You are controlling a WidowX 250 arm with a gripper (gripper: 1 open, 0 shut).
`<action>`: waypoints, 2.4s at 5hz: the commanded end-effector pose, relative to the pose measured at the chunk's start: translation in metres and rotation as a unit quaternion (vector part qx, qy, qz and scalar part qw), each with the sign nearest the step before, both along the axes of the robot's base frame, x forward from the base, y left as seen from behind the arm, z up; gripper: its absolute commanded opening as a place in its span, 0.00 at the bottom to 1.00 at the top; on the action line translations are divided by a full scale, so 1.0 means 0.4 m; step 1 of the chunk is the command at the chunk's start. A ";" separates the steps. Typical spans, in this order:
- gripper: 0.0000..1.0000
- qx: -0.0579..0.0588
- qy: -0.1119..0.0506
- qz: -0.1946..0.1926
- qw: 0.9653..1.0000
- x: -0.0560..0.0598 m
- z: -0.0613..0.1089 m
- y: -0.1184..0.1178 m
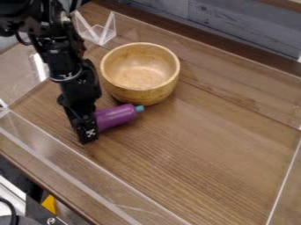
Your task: Put the purple eggplant in the brown bowl
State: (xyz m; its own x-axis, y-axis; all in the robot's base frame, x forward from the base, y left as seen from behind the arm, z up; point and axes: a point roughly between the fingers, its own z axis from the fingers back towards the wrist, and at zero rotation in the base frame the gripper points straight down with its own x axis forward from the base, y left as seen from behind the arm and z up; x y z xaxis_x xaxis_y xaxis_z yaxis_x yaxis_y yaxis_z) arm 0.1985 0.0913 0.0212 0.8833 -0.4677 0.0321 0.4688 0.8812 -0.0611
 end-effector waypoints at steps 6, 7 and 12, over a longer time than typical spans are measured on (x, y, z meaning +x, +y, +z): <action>0.00 0.035 -0.043 0.042 0.998 0.098 0.145 -0.025; 0.00 0.038 -0.052 0.042 0.997 0.119 0.153 -0.020; 1.00 0.035 -0.061 -0.039 0.997 0.138 0.115 -0.033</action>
